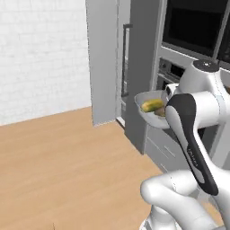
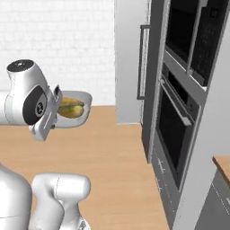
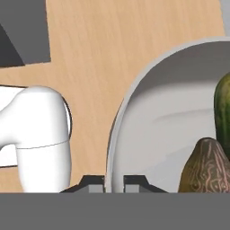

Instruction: Take the meat container that has the steak and place it on the second highest rack of the freezer. Then take the vegetable container that has the cucumbers and place it on the highest rack of the freezer.

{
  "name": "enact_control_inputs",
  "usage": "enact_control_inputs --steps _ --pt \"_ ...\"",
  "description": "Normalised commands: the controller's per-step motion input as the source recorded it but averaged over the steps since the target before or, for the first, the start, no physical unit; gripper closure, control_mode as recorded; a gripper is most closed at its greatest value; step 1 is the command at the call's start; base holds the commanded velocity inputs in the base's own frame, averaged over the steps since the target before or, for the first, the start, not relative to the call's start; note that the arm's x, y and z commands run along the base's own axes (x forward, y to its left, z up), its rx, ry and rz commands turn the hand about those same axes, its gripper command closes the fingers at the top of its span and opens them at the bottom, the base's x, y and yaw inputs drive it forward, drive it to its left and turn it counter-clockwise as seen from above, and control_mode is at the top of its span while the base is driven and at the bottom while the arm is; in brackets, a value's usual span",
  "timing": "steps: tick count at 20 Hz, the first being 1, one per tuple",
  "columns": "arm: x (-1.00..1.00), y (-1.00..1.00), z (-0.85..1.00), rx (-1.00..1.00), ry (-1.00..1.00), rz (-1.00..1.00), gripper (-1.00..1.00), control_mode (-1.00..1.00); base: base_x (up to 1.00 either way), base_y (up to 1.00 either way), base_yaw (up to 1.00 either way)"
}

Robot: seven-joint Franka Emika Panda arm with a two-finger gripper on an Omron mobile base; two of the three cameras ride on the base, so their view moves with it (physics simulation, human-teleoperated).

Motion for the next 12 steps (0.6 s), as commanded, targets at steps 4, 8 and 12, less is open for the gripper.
enact_control_inputs --steps 4,8,12 --pt "0.0 0.0 0.0 0.0 0.0 0.0 1.0 1.0 1.0 0.21 0.33" --pt "0.0 0.0 0.0 0.0 0.0 0.0 1.0 1.0 1.0 0.0 0.08" --pt "0.0 0.0 0.0 0.0 0.0 0.0 1.0 1.0 1.0 0.29 0.0"
